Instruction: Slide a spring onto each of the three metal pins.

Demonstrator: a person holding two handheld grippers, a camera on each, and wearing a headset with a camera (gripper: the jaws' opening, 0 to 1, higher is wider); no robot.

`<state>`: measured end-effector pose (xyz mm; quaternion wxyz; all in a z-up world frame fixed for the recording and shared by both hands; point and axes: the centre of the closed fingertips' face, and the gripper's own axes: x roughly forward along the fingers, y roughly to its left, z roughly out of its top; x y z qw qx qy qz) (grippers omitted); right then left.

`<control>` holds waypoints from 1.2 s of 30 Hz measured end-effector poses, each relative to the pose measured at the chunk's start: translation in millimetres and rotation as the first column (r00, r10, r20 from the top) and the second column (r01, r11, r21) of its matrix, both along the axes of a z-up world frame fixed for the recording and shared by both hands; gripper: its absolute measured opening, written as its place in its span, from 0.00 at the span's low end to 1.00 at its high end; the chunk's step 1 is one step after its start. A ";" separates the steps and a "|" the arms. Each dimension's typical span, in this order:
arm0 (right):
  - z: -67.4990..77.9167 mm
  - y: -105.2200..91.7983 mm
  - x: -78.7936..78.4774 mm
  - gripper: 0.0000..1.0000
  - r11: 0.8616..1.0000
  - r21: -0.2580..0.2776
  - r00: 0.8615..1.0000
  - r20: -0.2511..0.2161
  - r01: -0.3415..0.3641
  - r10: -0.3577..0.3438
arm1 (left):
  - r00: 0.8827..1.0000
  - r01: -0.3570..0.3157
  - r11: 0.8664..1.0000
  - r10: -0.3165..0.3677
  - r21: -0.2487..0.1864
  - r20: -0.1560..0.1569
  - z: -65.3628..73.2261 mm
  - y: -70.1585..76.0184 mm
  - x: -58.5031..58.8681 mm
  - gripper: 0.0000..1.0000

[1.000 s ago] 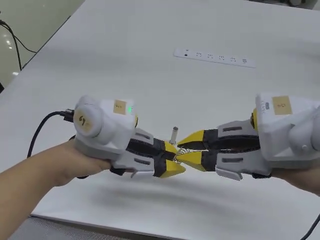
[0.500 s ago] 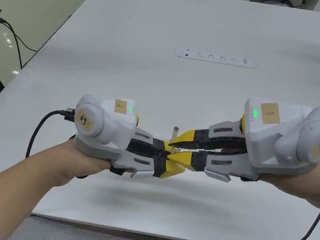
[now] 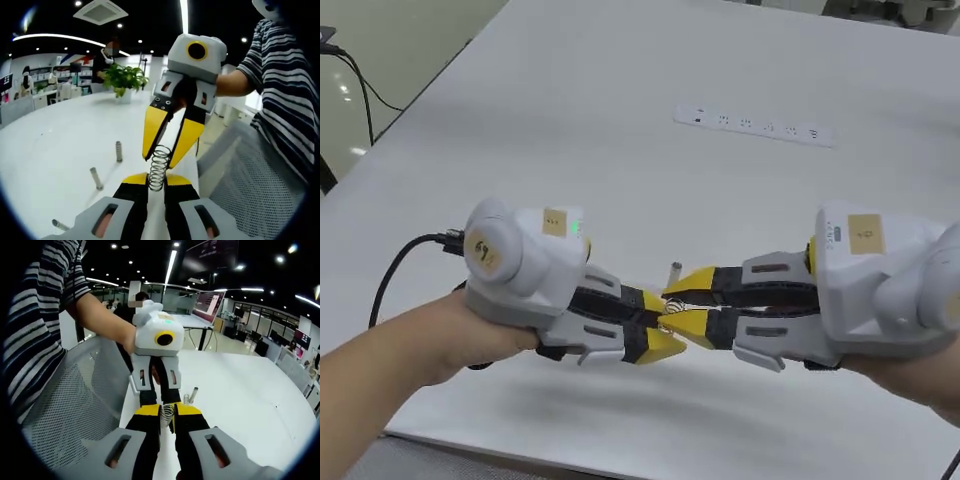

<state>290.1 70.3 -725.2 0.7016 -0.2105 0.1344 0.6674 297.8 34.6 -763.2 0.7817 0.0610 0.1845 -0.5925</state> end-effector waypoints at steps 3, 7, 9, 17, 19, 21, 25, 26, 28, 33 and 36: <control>0.1 0.8 0.3 0.06 1.000 0.003 1.000 -0.002 0.005 -0.005 | 1.000 -0.009 1.000 0.009 -0.003 -0.017 -0.2 2.3 2.2 0.04; 0.5 2.5 1.8 0.06 1.000 0.000 1.000 0.004 0.006 -0.006 | 1.000 -0.019 1.000 0.019 -0.008 -0.019 0.8 2.9 4.8 0.05; 0.8 3.0 2.4 0.06 1.000 -0.004 1.000 0.006 0.006 -0.006 | 0.999 -0.018 1.000 0.018 -0.012 -0.027 1.0 2.4 4.3 0.06; 0.3 3.7 4.4 0.06 1.000 -0.018 1.000 0.014 0.010 -0.009 | 0.999 -0.027 1.000 0.028 0.003 -0.033 -1.5 7.1 4.7 0.11; -0.3 3.5 5.0 0.07 1.000 -0.025 1.000 0.022 0.011 -0.010 | 0.999 -0.038 0.999 0.038 0.005 -0.031 -1.2 9.4 6.1 0.13; -1.2 2.8 6.0 0.07 0.999 -0.031 1.000 0.027 0.014 -0.013 | 0.998 -0.047 0.999 0.048 0.004 -0.033 0.1 12.6 6.7 0.15; -2.2 0.7 8.3 0.07 0.999 -0.037 0.999 0.034 0.024 -0.023 | 0.997 -0.073 0.997 0.073 0.014 -0.037 -0.9 22.8 8.1 0.19; -2.7 0.1 9.2 0.07 0.999 -0.039 0.999 0.037 0.028 -0.027 | 0.996 -0.079 0.997 0.079 0.014 -0.037 -1.2 25.3 8.4 0.19; -2.9 -1.0 10.8 0.07 0.999 -0.037 0.999 0.038 0.037 -0.036 | 0.995 -0.093 0.996 0.094 0.016 -0.045 -2.0 31.5 8.8 0.21; -6.0 -4.8 16.0 0.07 0.997 -0.049 0.997 0.048 0.060 -0.058 | 0.991 -0.120 0.993 0.121 0.018 -0.053 -0.8 44.3 8.1 0.25; -6.7 -6.3 17.9 0.07 0.996 -0.050 0.997 0.049 0.070 -0.067 | 0.990 -0.132 0.991 0.132 0.014 -0.057 0.8 50.7 7.1 0.29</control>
